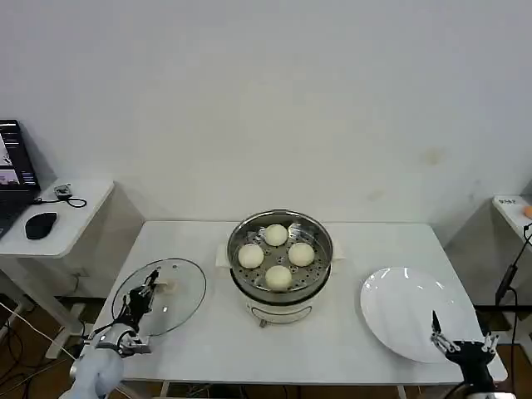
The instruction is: Take steamed baozi put them in steamer then cover it.
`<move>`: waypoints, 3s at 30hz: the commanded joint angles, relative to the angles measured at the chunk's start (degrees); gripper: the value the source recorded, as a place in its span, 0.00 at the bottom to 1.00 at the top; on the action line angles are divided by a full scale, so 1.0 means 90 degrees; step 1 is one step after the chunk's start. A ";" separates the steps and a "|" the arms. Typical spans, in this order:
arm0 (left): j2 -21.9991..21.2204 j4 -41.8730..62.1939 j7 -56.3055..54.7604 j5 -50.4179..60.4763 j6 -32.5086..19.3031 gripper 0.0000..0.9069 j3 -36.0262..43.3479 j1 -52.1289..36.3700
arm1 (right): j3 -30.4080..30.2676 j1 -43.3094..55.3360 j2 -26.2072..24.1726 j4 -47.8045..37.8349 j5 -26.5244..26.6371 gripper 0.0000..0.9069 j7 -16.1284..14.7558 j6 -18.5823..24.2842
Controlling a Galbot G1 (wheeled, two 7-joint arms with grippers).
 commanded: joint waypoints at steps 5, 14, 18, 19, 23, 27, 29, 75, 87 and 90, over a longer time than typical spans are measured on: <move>0.0280 -0.2794 0.0424 0.0170 0.1280 0.00 -0.0779 0.0907 | -0.0201 0.0003 -0.0067 0.0021 -0.0072 1.00 -0.0086 0.0006; 0.0450 -0.4176 0.1163 -0.0252 0.2526 0.00 -0.0276 0.1030 | -0.0316 0.0044 -0.0104 -0.0132 -0.0235 1.00 -0.0136 0.0016; 0.0271 -0.4521 0.1544 -0.0078 0.2844 0.00 0.0200 0.0694 | -0.0330 0.0059 -0.0044 -0.0114 -0.0328 1.00 -0.0156 0.0015; 0.0242 -0.4522 0.1610 -0.0046 0.2932 0.00 0.0360 0.0575 | -0.0344 0.0054 -0.0036 -0.0113 -0.0348 1.00 -0.0154 0.0017; 0.0107 -0.4416 0.1955 0.0351 0.3113 0.00 0.0937 0.0068 | -0.0414 0.0031 0.0031 -0.0118 -0.0487 1.00 -0.0144 0.0043; -0.0084 -0.4407 0.2352 0.0791 0.3326 0.00 0.1364 -0.0205 | -0.0563 0.0061 0.0241 -0.0107 -0.0690 1.00 -0.0117 0.0045; -0.0308 -0.4299 0.2574 0.1052 0.3364 0.00 0.1583 -0.0352 | -0.0642 0.0103 0.0330 -0.0137 -0.0792 1.00 -0.0108 0.0035; -0.3106 -0.1715 0.3226 0.3422 0.3513 0.00 0.3288 -0.1706 | -0.1016 0.0192 0.0364 -0.0562 -0.1156 1.00 -0.0103 0.0212; -0.3113 -0.1618 0.3170 0.3365 0.3490 0.00 0.3202 -0.1729 | -0.1095 0.0189 0.0371 -0.0598 -0.1192 1.00 -0.0119 0.0219; -0.3116 -0.1624 0.3168 0.3344 0.3491 0.00 0.3201 -0.1740 | -0.1103 0.0188 0.0368 -0.0612 -0.1206 1.00 -0.0121 0.0225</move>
